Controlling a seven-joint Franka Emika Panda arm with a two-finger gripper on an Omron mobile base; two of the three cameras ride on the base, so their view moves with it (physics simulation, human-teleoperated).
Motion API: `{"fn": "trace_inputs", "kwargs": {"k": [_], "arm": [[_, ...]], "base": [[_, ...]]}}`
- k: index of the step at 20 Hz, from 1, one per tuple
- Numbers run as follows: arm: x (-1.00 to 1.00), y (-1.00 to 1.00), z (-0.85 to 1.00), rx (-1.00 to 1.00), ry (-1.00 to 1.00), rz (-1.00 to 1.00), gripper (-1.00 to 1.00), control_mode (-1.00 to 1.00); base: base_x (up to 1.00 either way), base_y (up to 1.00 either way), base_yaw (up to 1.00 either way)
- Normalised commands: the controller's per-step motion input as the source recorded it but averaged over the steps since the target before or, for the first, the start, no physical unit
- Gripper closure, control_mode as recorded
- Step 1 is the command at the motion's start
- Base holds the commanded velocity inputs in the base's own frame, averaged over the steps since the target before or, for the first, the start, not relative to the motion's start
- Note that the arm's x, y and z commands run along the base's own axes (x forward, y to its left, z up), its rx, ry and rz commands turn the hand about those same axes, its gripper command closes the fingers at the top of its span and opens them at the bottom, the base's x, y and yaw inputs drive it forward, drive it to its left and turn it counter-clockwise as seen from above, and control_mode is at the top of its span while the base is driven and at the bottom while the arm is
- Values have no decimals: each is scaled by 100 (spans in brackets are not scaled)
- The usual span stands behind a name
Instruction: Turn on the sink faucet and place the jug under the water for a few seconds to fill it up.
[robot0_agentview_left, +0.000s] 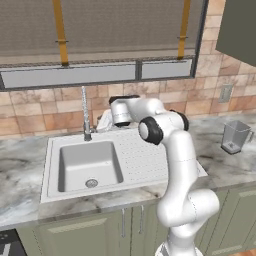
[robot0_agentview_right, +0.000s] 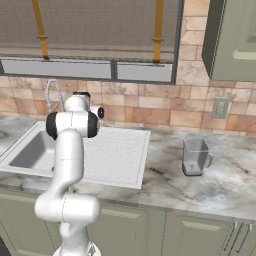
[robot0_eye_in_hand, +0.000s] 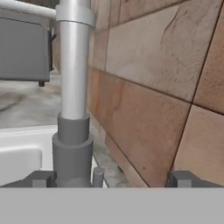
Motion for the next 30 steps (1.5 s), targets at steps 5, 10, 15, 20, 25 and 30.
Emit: {"fn": "trace_inputs", "kwargs": {"k": [5, 10, 15, 20, 25, 30], "arm": [[49, 0, -24, 0, 0, 0, -100, -100], [50, 0, -22, 0, -1, 0, -100, -100], [42, 0, -17, 1, -1, 0, -100, -100], [33, 3, -18, 0, 0, 0, 100, -100], [28, 0, -8, 0, 0, 0, 100, -100], [31, 0, -1, 0, 0, -6, 100, -100]], "base": [[0, 0, 0], [0, 0, 0], [0, 0, 0], [0, 0, 0], [0, 0, 0], [0, 0, 0]]}}
